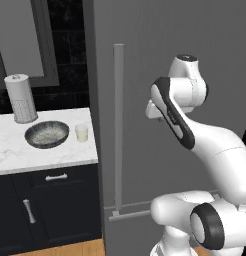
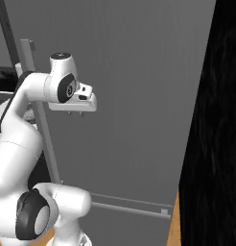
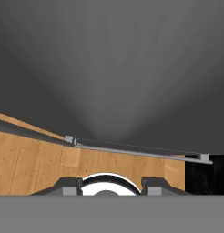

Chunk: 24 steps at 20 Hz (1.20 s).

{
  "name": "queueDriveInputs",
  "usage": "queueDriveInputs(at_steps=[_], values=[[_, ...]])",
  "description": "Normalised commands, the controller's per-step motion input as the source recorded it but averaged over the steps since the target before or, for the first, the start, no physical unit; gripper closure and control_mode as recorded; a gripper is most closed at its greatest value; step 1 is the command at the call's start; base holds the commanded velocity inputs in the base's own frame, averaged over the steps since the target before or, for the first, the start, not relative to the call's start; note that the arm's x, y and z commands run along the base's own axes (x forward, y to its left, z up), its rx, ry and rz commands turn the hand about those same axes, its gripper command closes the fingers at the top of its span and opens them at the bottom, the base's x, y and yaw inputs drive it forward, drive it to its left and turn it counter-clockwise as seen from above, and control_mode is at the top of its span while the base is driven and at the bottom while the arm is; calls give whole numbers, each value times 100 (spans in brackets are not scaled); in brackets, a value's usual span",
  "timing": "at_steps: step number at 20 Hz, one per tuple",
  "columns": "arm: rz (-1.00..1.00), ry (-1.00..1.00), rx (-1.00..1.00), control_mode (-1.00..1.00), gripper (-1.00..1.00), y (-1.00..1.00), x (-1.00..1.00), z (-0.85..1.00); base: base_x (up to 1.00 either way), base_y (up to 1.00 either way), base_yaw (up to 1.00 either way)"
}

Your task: Grab a lemon wedge from the fridge and one ice cube from the ice bowl, and put them in the glass of lemonade.

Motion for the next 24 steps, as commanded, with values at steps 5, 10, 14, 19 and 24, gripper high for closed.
queueDriveInputs(at_steps=[5,10,14,19,24], values=[[-3,-6,0,-100,-100,-7,-53,-6,0,0,0],[-8,-9,2,-100,-100,-18,-99,-31,0,0,0],[-10,-4,2,-100,-100,-18,-70,-23,0,0,0],[-6,-1,0,-100,-100,-1,-15,-6,0,0,0],[-1,0,0,-100,-100,0,-2,-7,0,0,0]])
